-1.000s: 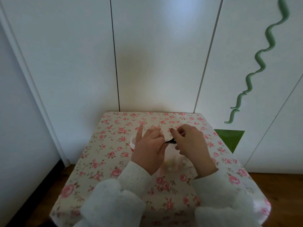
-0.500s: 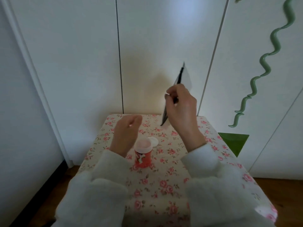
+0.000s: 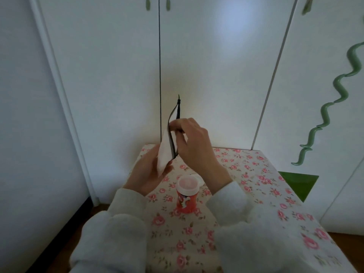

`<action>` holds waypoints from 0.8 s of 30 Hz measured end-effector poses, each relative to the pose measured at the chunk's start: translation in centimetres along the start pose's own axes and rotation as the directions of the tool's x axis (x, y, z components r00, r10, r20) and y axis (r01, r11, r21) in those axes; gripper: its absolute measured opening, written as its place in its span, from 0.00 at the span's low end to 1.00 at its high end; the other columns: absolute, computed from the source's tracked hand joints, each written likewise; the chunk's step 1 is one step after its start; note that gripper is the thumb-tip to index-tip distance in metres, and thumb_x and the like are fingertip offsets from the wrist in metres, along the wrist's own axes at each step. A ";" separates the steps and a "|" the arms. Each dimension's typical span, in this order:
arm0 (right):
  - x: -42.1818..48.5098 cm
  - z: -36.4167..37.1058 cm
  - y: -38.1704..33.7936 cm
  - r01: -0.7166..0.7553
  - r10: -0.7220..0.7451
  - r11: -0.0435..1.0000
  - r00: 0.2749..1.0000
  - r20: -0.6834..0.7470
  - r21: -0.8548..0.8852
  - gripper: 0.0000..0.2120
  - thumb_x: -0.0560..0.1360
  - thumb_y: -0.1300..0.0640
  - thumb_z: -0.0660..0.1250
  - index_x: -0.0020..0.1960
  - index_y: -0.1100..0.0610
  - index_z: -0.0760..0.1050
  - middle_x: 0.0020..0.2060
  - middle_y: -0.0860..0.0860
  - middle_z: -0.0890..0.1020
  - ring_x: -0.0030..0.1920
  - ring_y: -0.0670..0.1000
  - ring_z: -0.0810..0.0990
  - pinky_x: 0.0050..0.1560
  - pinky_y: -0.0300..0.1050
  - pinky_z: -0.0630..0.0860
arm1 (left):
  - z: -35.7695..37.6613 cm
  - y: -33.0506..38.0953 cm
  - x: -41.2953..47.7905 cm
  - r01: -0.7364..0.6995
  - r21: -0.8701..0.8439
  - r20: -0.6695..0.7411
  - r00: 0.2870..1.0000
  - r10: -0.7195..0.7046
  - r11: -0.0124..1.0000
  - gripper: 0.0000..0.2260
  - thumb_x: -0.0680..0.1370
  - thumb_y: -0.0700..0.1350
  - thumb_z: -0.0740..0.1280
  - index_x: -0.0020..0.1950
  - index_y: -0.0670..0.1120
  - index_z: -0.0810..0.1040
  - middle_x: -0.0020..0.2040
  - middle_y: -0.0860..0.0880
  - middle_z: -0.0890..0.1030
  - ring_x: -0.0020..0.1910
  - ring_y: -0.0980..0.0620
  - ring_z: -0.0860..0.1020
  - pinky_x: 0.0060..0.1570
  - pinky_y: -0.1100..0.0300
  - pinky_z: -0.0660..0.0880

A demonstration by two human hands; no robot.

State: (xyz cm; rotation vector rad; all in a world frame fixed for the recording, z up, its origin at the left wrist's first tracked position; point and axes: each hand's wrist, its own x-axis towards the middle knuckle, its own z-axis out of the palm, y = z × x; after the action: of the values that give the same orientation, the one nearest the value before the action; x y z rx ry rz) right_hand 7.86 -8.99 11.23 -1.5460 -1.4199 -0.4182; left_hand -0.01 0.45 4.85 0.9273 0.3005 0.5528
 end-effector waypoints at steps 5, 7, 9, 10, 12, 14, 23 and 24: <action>1.0 0.6 -0.5 0.077 -0.064 0.993 0.987 0.145 -0.088 0.16 0.69 0.67 0.67 0.57 0.65 0.74 0.52 0.59 0.80 0.57 0.55 0.75 0.53 0.42 0.71 | -1.3 0.5 0.5 -0.091 -0.064 -0.065 0.994 0.087 0.994 0.09 0.78 0.48 0.60 0.46 0.46 0.77 0.35 0.50 0.81 0.32 0.56 0.78 0.36 0.62 0.75; 1.0 0.9 -0.5 0.140 -0.110 0.980 0.973 0.205 -0.141 0.19 0.68 0.66 0.69 0.58 0.66 0.73 0.53 0.59 0.81 0.59 0.57 0.74 0.55 0.48 0.73 | -1.8 0.3 0.3 -0.028 -0.058 -0.040 0.999 0.025 0.998 0.16 0.79 0.54 0.56 0.48 0.46 0.78 0.36 0.49 0.81 0.31 0.54 0.77 0.32 0.62 0.75; 0.9 1.3 -0.4 0.196 -0.149 0.966 0.953 0.262 -0.166 0.20 0.66 0.67 0.69 0.58 0.66 0.74 0.55 0.59 0.81 0.60 0.58 0.74 0.55 0.52 0.76 | -2.2 -0.1 0.2 0.061 0.002 0.013 0.998 -0.061 0.998 0.22 0.78 0.60 0.51 0.49 0.47 0.78 0.34 0.49 0.81 0.28 0.54 0.74 0.24 0.65 0.71; 0.8 1.5 -0.2 0.214 -0.162 0.962 0.946 0.280 -0.167 0.20 0.66 0.69 0.68 0.57 0.66 0.74 0.55 0.59 0.81 0.59 0.59 0.75 0.54 0.53 0.77 | -2.3 -0.3 0.2 0.091 0.027 0.017 0.996 -0.091 0.996 0.24 0.78 0.61 0.50 0.48 0.47 0.78 0.32 0.49 0.80 0.26 0.54 0.74 0.21 0.67 0.69; 0.6 1.7 0.0 0.246 -0.190 0.954 0.937 0.294 -0.169 0.18 0.65 0.72 0.67 0.55 0.66 0.76 0.54 0.58 0.82 0.57 0.60 0.76 0.52 0.52 0.78 | -2.7 -0.6 0.5 0.114 0.028 0.004 0.993 -0.114 0.993 0.22 0.77 0.61 0.53 0.47 0.47 0.78 0.31 0.49 0.79 0.24 0.55 0.74 0.17 0.70 0.65; 0.3 1.6 0.5 0.278 -0.219 0.942 0.934 0.282 -0.189 0.19 0.62 0.75 0.64 0.51 0.65 0.79 0.51 0.60 0.83 0.54 0.62 0.77 0.48 0.50 0.78 | -3.1 -1.0 0.7 0.098 -0.052 0.007 0.995 -0.098 0.994 0.19 0.77 0.58 0.57 0.52 0.46 0.78 0.36 0.48 0.81 0.25 0.55 0.76 0.16 0.69 0.68; -0.6 0.8 0.3 0.053 0.113 0.824 0.960 0.255 -0.565 0.10 0.74 0.62 0.61 0.52 0.56 0.78 0.52 0.51 0.79 0.53 0.54 0.68 0.44 0.43 0.62 | -4.1 -1.9 1.3 0.025 -0.172 0.010 1.000 -0.024 0.985 0.20 0.74 0.50 0.64 0.63 0.41 0.74 0.54 0.45 0.79 0.43 0.52 0.82 0.33 0.62 0.80; -0.4 0.9 0.2 0.024 0.140 0.831 0.958 0.251 -0.556 0.09 0.74 0.61 0.60 0.50 0.58 0.77 0.49 0.52 0.80 0.49 0.52 0.69 0.41 0.43 0.63 | -4.3 -1.9 1.4 0.021 -0.152 -0.009 1.000 -0.023 0.988 0.22 0.74 0.50 0.64 0.66 0.42 0.72 0.56 0.45 0.78 0.44 0.52 0.81 0.34 0.61 0.80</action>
State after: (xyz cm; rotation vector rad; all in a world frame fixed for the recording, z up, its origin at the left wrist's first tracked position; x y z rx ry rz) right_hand 7.58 -8.49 10.39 -2.1888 -1.5424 -0.6335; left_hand -0.27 3.22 0.82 0.7731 0.2742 0.5525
